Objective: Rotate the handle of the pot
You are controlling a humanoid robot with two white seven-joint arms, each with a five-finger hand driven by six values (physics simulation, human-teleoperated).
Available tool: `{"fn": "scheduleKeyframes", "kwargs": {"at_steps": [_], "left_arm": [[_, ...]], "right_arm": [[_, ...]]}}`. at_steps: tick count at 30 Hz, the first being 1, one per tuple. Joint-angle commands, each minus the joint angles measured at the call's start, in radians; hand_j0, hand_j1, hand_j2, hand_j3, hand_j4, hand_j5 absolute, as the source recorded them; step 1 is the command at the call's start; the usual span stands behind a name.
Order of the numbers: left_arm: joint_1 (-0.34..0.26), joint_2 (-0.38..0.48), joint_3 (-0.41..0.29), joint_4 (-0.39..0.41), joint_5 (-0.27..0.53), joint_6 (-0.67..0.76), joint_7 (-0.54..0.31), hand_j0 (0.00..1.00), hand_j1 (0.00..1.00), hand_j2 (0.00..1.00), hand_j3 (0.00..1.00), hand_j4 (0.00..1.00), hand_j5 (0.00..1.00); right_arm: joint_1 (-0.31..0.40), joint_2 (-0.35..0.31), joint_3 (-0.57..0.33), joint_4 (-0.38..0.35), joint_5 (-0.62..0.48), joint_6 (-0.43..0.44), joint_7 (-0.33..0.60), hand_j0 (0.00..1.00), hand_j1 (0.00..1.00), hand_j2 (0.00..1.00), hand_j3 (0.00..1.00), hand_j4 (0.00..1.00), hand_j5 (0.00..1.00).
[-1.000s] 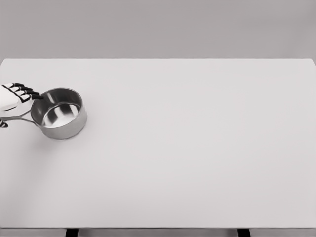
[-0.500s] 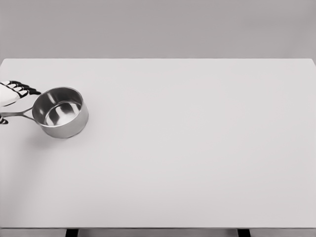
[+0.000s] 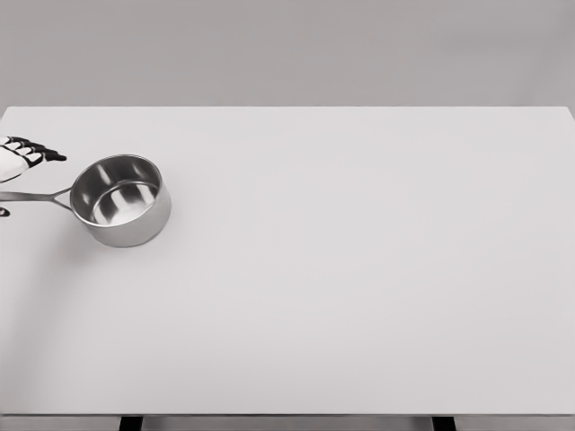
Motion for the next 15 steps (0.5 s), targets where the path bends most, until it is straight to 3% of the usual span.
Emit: {"fn": "scheduleKeyframes", "kwargs": {"at_steps": [1,15], "left_arm": [[0.000,-0.005,0.000,0.000,0.004,0.002,0.001,1.00,1.00,1.00,1.00,1.00,1.00],[0.002,-0.015,-0.001,-0.018,0.017,0.002,0.004,1.00,1.00,1.00,1.00,1.00,1.00]], "right_arm": [[0.000,0.000,0.000,0.000,0.000,0.001,0.000,1.00,1.00,1.00,1.00,1.00,1.00],[0.000,0.000,0.000,0.000,0.000,0.001,0.000,1.00,1.00,1.00,1.00,1.00,1.00]]}}
